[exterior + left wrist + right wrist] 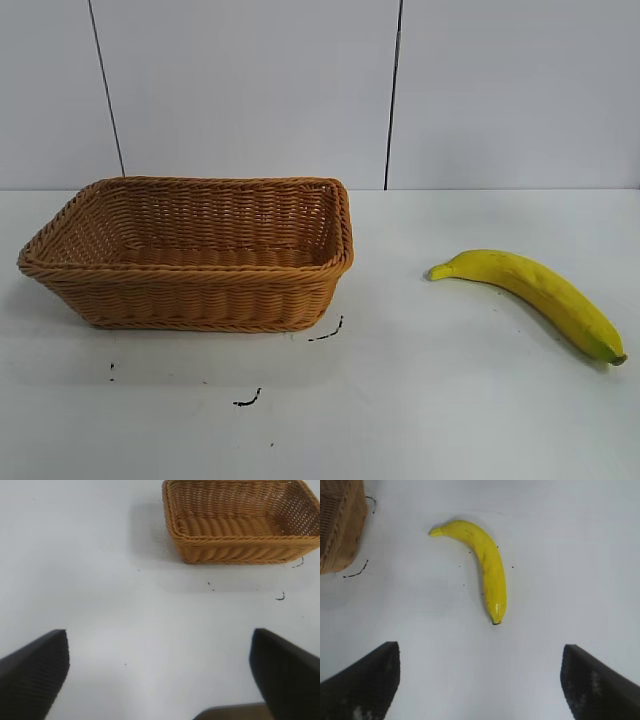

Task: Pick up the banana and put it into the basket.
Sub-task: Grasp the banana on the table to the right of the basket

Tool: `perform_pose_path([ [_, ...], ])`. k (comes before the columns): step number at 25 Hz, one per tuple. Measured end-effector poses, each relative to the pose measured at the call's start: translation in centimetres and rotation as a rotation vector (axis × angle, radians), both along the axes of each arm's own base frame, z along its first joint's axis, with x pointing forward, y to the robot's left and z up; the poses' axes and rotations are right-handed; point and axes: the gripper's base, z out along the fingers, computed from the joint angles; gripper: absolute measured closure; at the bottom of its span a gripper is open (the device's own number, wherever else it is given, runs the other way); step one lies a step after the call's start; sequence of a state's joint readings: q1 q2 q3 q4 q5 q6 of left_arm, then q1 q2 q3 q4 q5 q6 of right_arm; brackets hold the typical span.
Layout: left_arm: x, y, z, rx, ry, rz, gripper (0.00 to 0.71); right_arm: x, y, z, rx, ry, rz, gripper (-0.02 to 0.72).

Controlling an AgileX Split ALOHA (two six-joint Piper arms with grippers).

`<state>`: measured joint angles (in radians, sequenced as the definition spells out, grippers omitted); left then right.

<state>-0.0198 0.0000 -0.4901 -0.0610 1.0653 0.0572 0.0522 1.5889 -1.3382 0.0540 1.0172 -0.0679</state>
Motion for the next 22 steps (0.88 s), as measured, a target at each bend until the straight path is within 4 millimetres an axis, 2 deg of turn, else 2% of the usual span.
perform_pose_path([
  [5,0.0,0.0,0.0,0.000,0.000,0.000,0.015,4.5,0.2,-2.8,-0.019,0.064,0.045,0.078],
  [9,0.0,0.0,0.0,0.000,0.000,0.000,0.015,6.6,0.4,-4.3,-0.054,0.078,0.146,0.078],
  [15,0.0,0.0,0.0,0.000,0.000,0.000,0.015,7.2,0.5,-5.0,-0.123,0.062,0.381,0.078],
  [22,0.0,0.0,0.0,0.000,0.000,0.000,0.015,6.7,0.7,-5.1,-0.114,0.112,0.432,0.078],
])
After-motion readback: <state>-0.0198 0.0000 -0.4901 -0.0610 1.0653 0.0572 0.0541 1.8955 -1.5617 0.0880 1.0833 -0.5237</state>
